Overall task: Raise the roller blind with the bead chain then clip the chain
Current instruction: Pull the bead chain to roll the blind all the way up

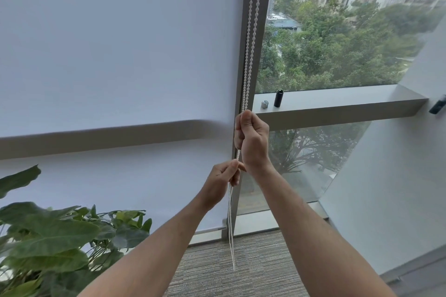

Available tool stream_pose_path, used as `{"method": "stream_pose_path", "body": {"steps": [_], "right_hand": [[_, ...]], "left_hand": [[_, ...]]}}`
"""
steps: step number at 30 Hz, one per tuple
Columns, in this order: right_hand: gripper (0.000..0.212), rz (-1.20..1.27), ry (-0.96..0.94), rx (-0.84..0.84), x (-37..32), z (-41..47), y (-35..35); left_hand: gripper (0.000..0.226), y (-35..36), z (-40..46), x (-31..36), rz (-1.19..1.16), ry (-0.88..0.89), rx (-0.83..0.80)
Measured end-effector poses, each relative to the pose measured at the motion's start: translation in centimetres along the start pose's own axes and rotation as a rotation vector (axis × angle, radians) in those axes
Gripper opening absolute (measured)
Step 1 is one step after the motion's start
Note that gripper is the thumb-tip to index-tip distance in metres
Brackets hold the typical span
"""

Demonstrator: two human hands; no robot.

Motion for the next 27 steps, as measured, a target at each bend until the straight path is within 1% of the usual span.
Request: {"method": "stream_pose_path", "body": {"steps": [3, 5, 7, 10, 13, 16, 20, 23, 27], "right_hand": [[0.04, -0.029, -0.007, 0.004, 0.1, -0.5, -0.3], [0.039, -0.056, -0.007, 0.006, 0.6, -1.3, -0.3], [0.04, -0.039, 0.005, -0.01, 1.4, -2.3, -0.1], [0.045, -0.03, 0.058, -0.03, 3.0, -3.9, -0.2], [0.043, -0.113, 0.11, -0.015, 4.7, -5.3, -0.9], [0.043, -0.161, 0.162, -0.007, 6.6, -6.8, -2.0], [0.042, -0.189, 0.233, -0.017, 8.2, -8.3, -3.2], [0.041, -0.173, 0.255, -0.035, 8.4, -8.5, -3.4], [0.043, -0.159, 0.293, -0.083, 8.2, -8.4, -3.3]], "left_hand": [[0.034, -1.4, 0.2, -0.2, -0.011, -0.032, 0.057], [0.038, -2.3, 0.7, 0.1, -0.052, -0.028, 0.132], [0.038, -2.8, 1.4, 1.3, -0.079, 0.028, 0.187], [0.039, -2.9, 2.4, 4.3, -0.109, 0.109, 0.225], [0.041, -2.3, 3.2, 7.9, -0.166, 0.186, 0.211], [0.042, -1.4, 4.0, 11.1, -0.229, 0.267, 0.144], [0.043, 0.3, 4.6, 12.3, -0.29, 0.284, 0.075], [0.042, 1.5, 4.3, 11.4, -0.318, 0.285, 0.129], [0.043, 2.0, 3.7, 11.1, -0.286, 0.292, 0.202]]}}
Point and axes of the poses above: each hand's wrist, its own z-axis towards the middle knuckle, its own y-axis out of the palm, x = y × z, the point moved 2 cm from there along z, towards the middle knuckle, and after that the axes turned 4 degrees about -y, right-handed, at the moved point
